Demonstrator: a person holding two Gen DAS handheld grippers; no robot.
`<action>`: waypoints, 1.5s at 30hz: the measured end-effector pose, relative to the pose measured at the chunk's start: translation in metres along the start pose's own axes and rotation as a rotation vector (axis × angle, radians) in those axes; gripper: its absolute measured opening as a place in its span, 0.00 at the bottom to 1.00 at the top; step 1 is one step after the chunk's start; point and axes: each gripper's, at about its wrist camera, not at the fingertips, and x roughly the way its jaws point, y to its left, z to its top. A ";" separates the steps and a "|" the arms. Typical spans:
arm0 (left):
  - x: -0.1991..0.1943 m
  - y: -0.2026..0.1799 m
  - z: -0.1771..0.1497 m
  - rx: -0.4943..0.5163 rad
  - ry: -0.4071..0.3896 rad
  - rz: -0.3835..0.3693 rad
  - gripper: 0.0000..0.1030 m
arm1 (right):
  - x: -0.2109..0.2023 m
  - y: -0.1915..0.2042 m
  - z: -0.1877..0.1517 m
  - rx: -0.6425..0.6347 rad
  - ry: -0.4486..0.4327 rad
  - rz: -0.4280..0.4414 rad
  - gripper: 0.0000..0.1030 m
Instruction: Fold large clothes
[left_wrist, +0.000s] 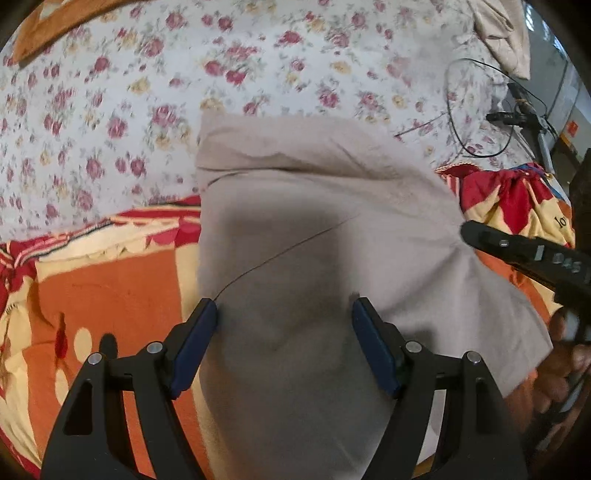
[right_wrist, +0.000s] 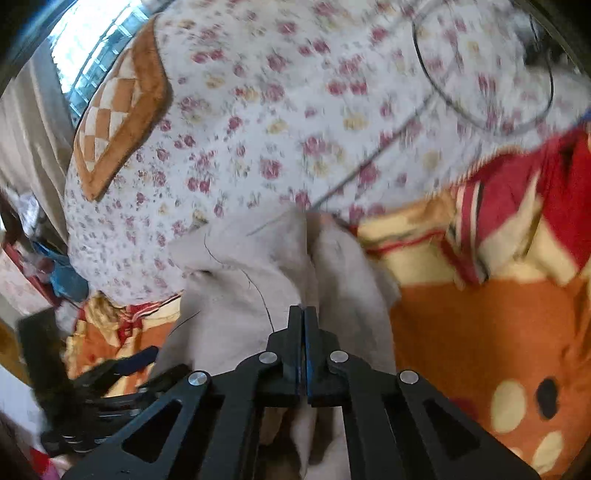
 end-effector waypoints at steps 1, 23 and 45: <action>0.001 0.003 -0.002 -0.018 0.002 -0.008 0.73 | -0.005 -0.001 0.002 0.017 -0.009 0.004 0.07; -0.005 0.023 -0.014 -0.126 0.008 -0.082 0.77 | -0.007 0.000 0.014 0.028 -0.078 -0.008 0.03; 0.012 0.034 0.042 -0.112 0.003 0.016 0.77 | 0.014 0.054 0.027 -0.128 -0.002 -0.103 0.24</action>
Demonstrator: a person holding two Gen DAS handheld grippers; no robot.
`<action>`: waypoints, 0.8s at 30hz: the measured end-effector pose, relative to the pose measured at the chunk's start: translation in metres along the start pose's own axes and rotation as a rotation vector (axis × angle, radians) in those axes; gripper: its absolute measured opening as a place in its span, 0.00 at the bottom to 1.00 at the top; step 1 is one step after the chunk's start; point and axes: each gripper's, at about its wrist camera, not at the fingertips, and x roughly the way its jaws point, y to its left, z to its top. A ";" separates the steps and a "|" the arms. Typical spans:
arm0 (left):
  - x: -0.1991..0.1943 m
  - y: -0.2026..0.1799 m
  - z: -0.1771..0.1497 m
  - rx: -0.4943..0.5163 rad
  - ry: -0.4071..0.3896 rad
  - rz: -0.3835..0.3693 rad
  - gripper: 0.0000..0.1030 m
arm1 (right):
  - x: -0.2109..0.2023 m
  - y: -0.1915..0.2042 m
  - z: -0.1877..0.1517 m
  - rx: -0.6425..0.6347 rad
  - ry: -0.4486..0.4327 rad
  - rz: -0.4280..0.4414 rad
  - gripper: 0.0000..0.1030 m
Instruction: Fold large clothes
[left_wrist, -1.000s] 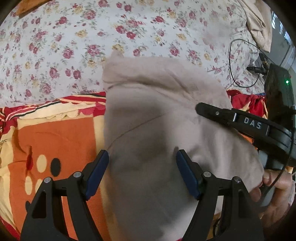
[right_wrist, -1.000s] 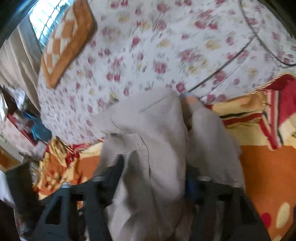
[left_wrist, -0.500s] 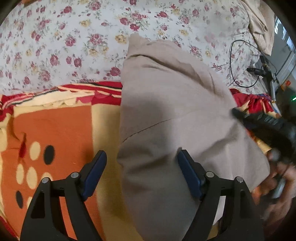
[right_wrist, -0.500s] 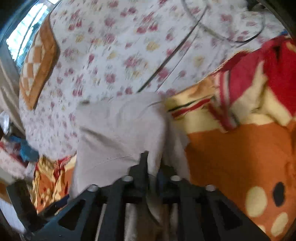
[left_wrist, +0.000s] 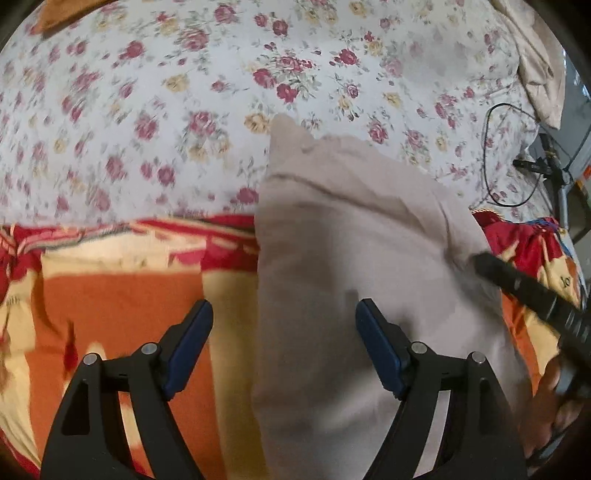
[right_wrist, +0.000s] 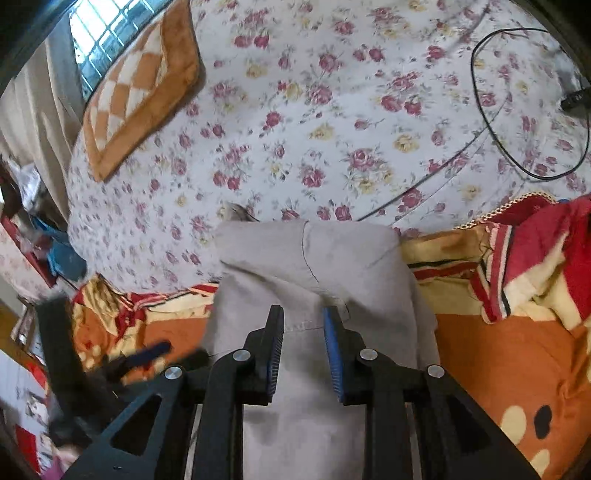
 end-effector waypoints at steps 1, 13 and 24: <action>0.005 -0.001 0.004 0.004 0.000 0.007 0.77 | 0.001 -0.005 -0.001 0.010 -0.003 -0.008 0.24; 0.072 -0.010 0.023 -0.015 0.074 0.025 0.81 | 0.063 -0.081 -0.005 0.246 -0.011 -0.229 0.33; 0.006 0.003 -0.024 0.003 -0.003 -0.031 0.81 | -0.020 -0.058 -0.017 0.092 0.002 -0.168 0.55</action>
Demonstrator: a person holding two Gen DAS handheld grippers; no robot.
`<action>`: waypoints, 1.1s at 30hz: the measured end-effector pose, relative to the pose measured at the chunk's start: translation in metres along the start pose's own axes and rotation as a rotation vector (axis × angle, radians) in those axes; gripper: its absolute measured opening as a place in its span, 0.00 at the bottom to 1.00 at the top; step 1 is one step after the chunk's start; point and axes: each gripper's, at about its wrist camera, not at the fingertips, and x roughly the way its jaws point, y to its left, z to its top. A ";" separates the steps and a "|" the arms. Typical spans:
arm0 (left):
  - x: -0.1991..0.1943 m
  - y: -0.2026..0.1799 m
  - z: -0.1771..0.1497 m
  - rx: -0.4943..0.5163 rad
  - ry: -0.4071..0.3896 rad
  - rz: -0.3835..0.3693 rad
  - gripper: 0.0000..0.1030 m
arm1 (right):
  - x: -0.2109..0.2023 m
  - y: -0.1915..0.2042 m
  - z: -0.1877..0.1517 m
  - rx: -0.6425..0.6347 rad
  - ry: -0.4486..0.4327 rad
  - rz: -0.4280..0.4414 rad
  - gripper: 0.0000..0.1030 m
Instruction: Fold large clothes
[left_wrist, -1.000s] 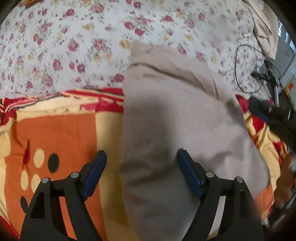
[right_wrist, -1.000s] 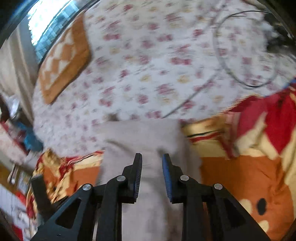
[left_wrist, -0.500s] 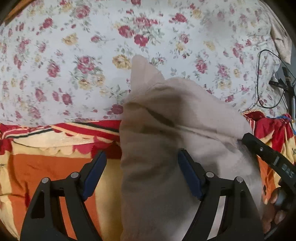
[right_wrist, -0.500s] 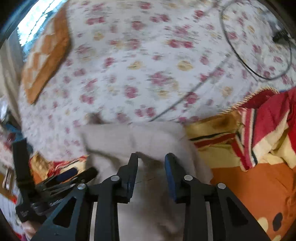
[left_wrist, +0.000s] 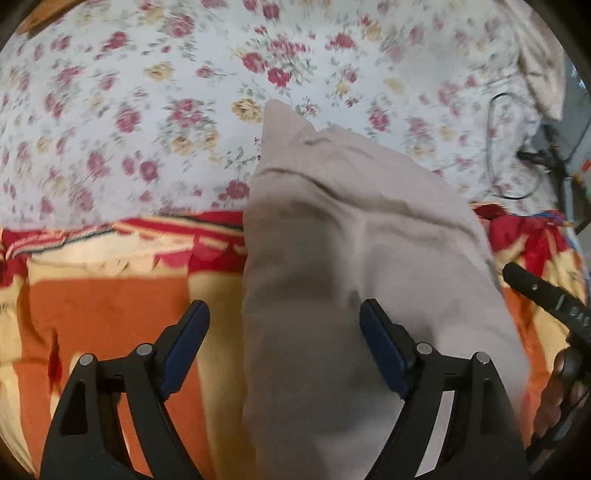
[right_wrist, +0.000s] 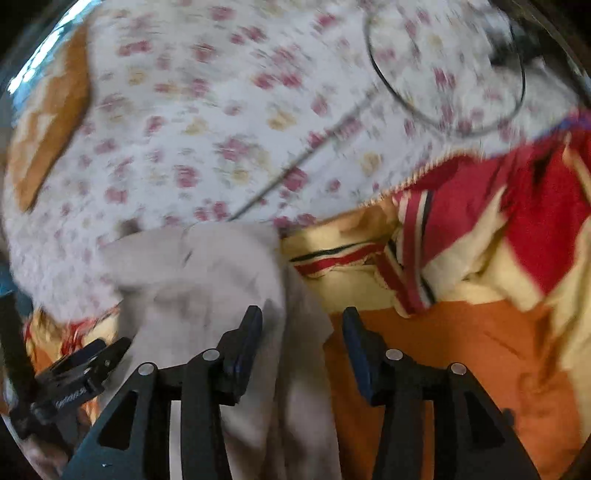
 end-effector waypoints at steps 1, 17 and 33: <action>-0.009 0.003 -0.009 -0.006 0.000 -0.014 0.81 | -0.012 0.003 -0.005 -0.018 0.000 0.024 0.59; -0.032 -0.005 -0.075 -0.005 0.041 -0.157 0.82 | -0.016 0.019 -0.073 -0.144 0.124 0.105 0.08; 0.028 0.028 -0.044 -0.243 0.115 -0.401 0.88 | 0.048 -0.009 -0.027 -0.051 0.127 0.300 0.82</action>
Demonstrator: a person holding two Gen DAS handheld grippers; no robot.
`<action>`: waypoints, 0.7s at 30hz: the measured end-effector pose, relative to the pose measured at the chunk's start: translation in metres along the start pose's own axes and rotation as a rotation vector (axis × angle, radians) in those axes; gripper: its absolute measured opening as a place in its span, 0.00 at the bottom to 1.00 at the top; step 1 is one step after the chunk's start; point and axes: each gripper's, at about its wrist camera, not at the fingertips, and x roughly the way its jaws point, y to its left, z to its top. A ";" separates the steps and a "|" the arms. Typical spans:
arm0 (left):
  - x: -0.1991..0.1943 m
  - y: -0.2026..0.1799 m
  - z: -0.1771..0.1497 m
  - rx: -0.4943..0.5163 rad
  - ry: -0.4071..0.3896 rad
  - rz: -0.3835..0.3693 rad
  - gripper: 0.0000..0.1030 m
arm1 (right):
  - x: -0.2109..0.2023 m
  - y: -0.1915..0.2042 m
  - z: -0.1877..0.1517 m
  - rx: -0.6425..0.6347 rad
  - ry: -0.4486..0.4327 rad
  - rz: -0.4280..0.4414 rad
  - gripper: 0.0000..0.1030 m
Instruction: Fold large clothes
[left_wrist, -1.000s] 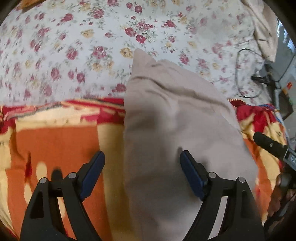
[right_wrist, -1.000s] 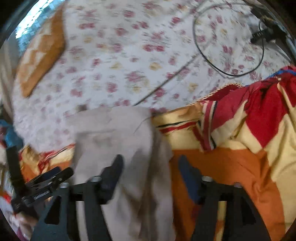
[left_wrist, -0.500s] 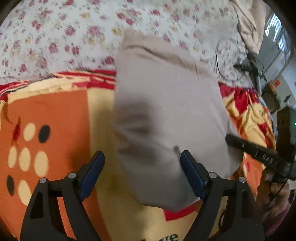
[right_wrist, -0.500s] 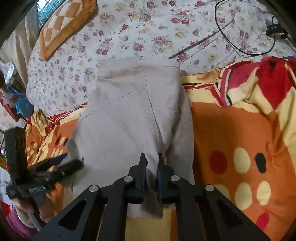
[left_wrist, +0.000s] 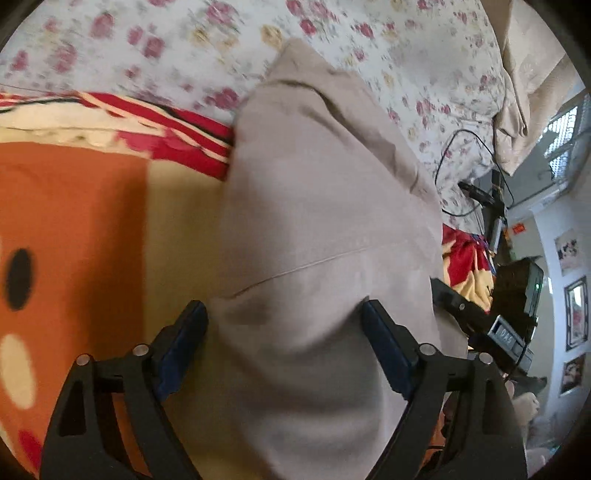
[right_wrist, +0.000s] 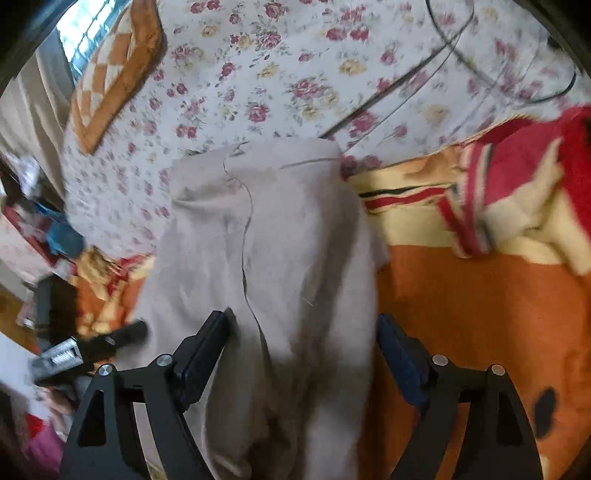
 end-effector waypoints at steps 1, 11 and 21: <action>0.004 -0.002 0.002 0.000 -0.001 0.000 0.90 | 0.003 -0.001 0.002 0.013 0.007 0.023 0.82; -0.028 -0.033 0.004 0.143 -0.032 0.014 0.27 | -0.011 0.029 0.006 -0.015 -0.012 0.113 0.20; -0.130 -0.024 -0.081 0.223 -0.007 0.064 0.26 | -0.045 0.087 -0.071 -0.053 0.080 0.270 0.22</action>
